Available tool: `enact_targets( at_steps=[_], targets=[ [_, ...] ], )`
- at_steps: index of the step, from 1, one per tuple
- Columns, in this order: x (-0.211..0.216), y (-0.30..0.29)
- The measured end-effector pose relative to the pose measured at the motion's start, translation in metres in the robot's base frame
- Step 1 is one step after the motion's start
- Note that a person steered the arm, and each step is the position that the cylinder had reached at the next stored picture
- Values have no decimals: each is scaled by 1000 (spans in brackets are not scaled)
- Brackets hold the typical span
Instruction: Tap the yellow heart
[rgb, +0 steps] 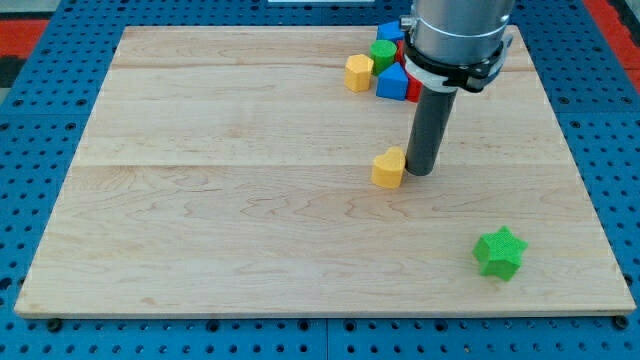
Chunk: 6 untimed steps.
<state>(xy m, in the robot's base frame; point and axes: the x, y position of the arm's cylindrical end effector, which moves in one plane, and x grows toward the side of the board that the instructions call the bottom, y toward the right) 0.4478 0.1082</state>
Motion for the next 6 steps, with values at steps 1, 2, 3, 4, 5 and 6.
enact_targets(
  at_steps=[1, 2, 3, 4, 5, 6],
  targets=[
    [-17, -35],
    [-17, -81],
    [-17, -123],
    [1, -130],
    [1, -86],
    [17, -82]
  ],
)
